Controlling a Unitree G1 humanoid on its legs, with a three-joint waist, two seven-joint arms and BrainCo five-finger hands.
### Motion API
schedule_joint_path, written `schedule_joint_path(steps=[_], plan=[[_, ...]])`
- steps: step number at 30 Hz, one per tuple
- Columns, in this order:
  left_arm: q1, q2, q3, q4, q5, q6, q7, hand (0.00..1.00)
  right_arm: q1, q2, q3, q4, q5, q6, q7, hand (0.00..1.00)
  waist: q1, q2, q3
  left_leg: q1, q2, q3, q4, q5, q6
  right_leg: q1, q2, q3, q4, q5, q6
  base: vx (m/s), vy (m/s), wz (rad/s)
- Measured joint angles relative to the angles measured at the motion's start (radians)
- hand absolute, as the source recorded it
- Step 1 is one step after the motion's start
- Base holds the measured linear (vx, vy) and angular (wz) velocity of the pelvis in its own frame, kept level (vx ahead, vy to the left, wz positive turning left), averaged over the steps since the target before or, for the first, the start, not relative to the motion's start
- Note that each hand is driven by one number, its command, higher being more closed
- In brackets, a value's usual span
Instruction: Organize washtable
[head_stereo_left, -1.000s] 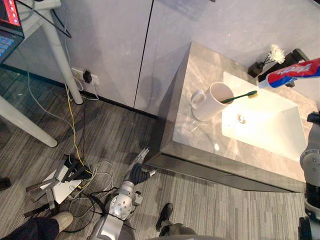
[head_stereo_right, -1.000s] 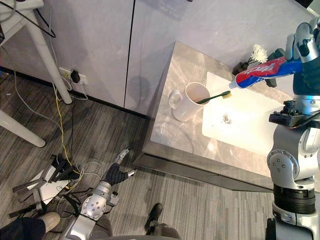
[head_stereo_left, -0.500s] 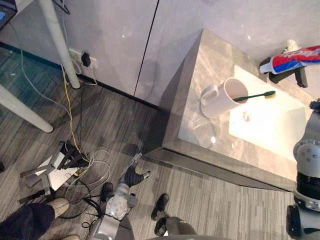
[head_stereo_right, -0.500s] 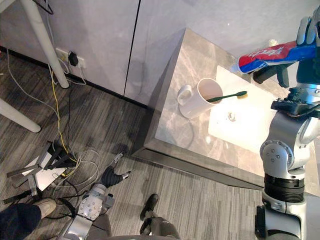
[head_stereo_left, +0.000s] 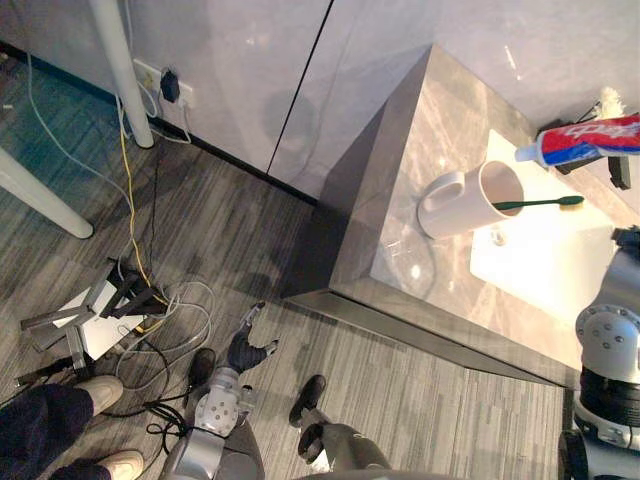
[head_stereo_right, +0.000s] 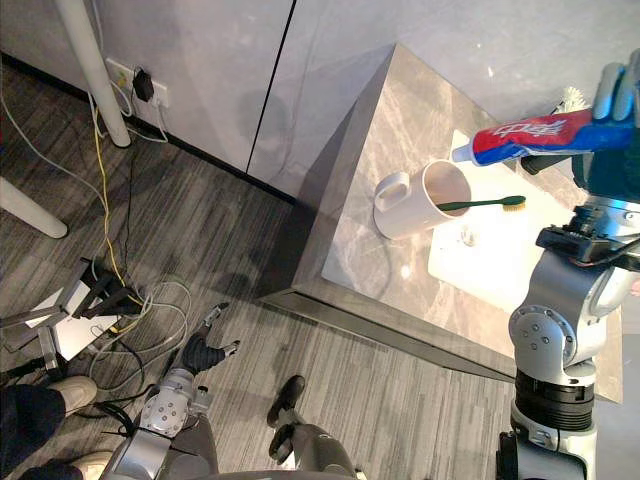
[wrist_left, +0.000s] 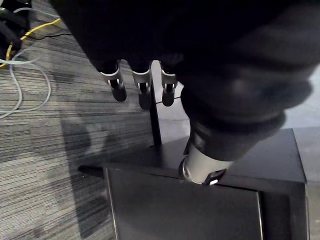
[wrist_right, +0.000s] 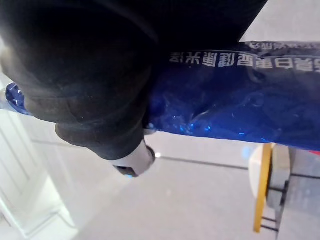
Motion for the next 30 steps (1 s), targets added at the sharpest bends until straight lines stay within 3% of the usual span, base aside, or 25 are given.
schedule_joint_path(steps=[4,10,14,30], plan=[[0.0,-0.001,0.016,0.001,-0.004,0.001,0.007,0.0,-0.001,-0.011,-0.058,0.008,-0.003,0.0,0.0,1.0,-0.002,0.0,0.004,-0.012,0.004,-0.007,0.004,0.0,0.0,-0.007,0.005,-0.003,-0.002,0.019,-0.009,0.02,0.021,0.02],[0.0,-0.001,0.022,0.001,-0.019,0.001,0.006,0.0,-0.027,-0.108,-0.103,0.095,-0.004,0.0,-0.003,1.0,-0.003,0.002,0.007,-0.02,0.002,-0.021,0.008,0.0,0.0,-0.006,0.005,-0.009,-0.002,0.019,-0.009,0.04,0.023,0.05],[-0.012,-0.001,0.019,0.002,-0.019,0.001,0.005,0.0,-0.058,-0.112,-0.101,0.101,-0.003,0.0,-0.001,1.0,-0.003,0.001,0.047,-0.034,-0.004,-0.025,0.022,0.0,0.0,-0.01,0.0,-0.012,-0.002,0.019,-0.009,0.01,0.011,0.02],[-0.04,-0.001,-0.01,0.021,-0.038,0.001,-0.013,0.0,-0.034,-0.088,-0.041,0.073,0.001,0.008,0.034,1.0,0.001,0.016,0.072,-0.075,-0.004,-0.025,0.036,0.0,0.0,-0.044,0.001,-0.013,-0.004,0.02,-0.01,0.0,0.003,0.0]])
